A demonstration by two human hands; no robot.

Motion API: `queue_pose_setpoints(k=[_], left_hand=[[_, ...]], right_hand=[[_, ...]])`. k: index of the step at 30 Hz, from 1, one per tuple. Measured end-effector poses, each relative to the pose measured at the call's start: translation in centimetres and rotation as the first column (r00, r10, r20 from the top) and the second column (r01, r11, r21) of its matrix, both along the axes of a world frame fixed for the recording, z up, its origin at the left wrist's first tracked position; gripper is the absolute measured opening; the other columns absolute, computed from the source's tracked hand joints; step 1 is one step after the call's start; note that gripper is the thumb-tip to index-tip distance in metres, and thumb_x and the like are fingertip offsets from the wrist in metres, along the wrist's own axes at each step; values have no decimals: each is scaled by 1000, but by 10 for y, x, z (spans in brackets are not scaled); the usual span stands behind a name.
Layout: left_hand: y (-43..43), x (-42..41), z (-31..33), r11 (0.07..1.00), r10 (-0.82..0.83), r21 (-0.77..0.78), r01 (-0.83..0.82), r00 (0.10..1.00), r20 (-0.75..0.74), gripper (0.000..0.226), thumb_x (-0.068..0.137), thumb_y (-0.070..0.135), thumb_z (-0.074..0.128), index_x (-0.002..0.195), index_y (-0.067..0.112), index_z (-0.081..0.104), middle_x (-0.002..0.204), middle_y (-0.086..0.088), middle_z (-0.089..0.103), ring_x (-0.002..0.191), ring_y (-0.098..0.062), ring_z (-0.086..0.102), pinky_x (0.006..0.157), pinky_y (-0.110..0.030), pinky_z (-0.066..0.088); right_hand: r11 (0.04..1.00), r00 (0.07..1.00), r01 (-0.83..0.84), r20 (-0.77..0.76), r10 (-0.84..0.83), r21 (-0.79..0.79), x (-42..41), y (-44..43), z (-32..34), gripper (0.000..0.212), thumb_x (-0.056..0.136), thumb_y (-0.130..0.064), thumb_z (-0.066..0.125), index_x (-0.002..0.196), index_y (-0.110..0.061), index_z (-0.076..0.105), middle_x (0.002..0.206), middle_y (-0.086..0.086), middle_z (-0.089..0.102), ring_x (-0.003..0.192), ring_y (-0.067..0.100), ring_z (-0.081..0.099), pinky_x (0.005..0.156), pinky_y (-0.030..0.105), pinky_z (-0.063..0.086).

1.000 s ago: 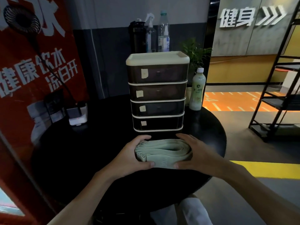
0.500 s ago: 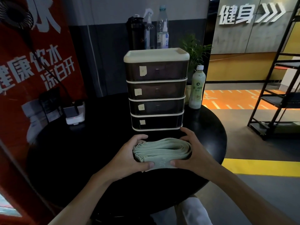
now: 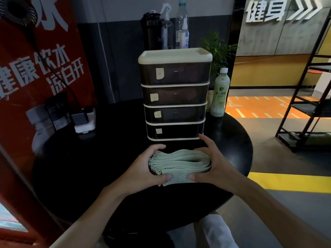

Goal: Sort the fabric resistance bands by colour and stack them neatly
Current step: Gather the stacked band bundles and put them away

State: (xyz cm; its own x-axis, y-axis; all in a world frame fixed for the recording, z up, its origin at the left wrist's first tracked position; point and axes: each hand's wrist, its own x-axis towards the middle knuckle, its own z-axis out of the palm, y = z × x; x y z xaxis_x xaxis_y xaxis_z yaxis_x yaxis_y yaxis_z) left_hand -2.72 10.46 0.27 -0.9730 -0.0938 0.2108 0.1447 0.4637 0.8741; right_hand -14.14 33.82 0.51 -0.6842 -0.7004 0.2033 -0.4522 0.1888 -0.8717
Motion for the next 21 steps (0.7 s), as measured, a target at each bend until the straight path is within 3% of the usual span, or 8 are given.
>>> queue_pose_setpoints(k=[5, 8, 12, 17, 21], left_hand=[[0, 1, 1, 996, -9, -90, 8, 1000, -11, 64, 68, 33, 86, 126, 29, 57, 119, 5, 56, 104, -6, 62, 81, -14, 49], [-1, 2, 2, 989, 13, -147, -18, 999, -36, 55, 66, 43, 80, 115, 33, 59, 115, 8, 55, 103, -7, 60, 86, -16, 47], [-2, 5, 1, 985, 20, -170, -18, 1000, 8, 63, 69, 35, 85, 122, 34, 52, 114, 13, 61, 104, -4, 62, 90, -21, 50], [0, 6, 1, 972, 34, -231, -29, 999, 20, 66, 73, 33, 86, 125, 35, 47, 114, 15, 59, 104, -1, 59, 88, -19, 50], [1, 7, 1, 966, 65, -251, -57, 998, 24, 62, 71, 44, 78, 124, 39, 47, 118, 17, 55, 108, -1, 57, 91, -19, 48]], right_hand=[[1000, 1000, 21, -1, -21, -19, 0, 1, -2, 121, 61, -16, 91, 148, -38, 9, 124, -4, 51, 105, -3, 59, 86, 12, 47], [998, 998, 41, 40, -39, -42, -1, 4, -2, 121, 63, -17, 91, 150, -37, 10, 123, -5, 57, 106, 2, 62, 88, 17, 50], [1000, 1000, 24, 12, -24, 7, 1, -1, -3, 119, 63, -18, 91, 150, -37, 11, 119, -7, 59, 103, -1, 63, 84, 13, 49], [999, 999, 42, -3, -42, 24, 3, -4, -2, 115, 62, -26, 92, 147, -42, 15, 117, -11, 58, 102, -2, 62, 87, 17, 51], [999, 999, 40, 6, -40, 18, 6, -1, 1, 115, 65, -24, 90, 147, -40, 11, 119, -10, 55, 103, -4, 60, 86, 13, 49]])
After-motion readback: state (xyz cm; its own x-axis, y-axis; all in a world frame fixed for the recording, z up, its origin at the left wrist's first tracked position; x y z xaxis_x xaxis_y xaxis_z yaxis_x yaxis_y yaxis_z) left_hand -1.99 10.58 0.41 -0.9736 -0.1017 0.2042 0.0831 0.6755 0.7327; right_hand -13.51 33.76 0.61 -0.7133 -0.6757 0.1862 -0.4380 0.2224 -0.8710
